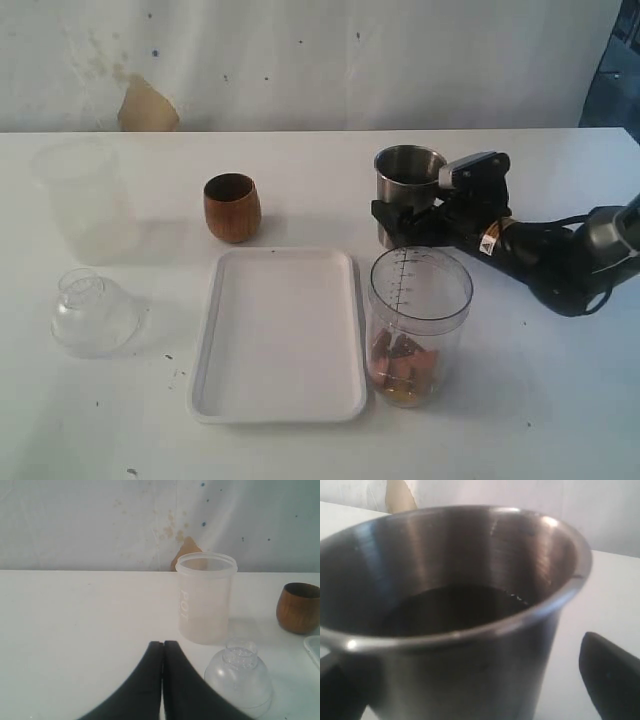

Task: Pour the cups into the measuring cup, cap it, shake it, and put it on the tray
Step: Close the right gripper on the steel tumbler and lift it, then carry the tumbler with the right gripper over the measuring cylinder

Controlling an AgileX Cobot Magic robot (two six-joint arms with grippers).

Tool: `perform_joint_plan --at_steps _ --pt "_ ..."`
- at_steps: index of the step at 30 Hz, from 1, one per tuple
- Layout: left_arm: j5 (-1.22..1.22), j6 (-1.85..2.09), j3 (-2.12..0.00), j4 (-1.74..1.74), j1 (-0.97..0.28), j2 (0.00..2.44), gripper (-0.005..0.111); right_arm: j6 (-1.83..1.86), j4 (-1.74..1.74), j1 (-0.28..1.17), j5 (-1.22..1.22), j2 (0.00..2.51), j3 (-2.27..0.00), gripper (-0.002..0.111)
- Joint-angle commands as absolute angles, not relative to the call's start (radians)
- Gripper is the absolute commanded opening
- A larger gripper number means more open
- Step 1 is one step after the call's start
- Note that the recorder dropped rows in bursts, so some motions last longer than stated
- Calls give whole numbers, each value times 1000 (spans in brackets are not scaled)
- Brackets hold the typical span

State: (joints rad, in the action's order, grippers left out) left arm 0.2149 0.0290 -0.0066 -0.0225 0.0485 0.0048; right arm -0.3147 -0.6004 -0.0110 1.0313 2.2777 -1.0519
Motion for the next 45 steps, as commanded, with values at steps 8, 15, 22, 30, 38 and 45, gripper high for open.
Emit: perform_joint_plan --at_steps 8,15,22,30,38,45 --pt "204 27 0 -25 48 0 1 -322 -605 3 1054 2296 -1116 98" --pt "204 27 0 -25 48 0 1 -322 -576 18 1040 2299 -1116 69" --pt "204 27 0 -25 48 0 1 -330 -585 18 1040 2273 -1116 1" --pt "204 27 0 -25 48 0 1 -329 -685 11 1040 2111 -1116 0" --pt "204 27 0 -25 48 0 1 -590 -873 -42 934 1850 -1116 0" --pt "204 27 0 -25 48 0 1 -864 -1140 -132 894 1575 -1071 0"
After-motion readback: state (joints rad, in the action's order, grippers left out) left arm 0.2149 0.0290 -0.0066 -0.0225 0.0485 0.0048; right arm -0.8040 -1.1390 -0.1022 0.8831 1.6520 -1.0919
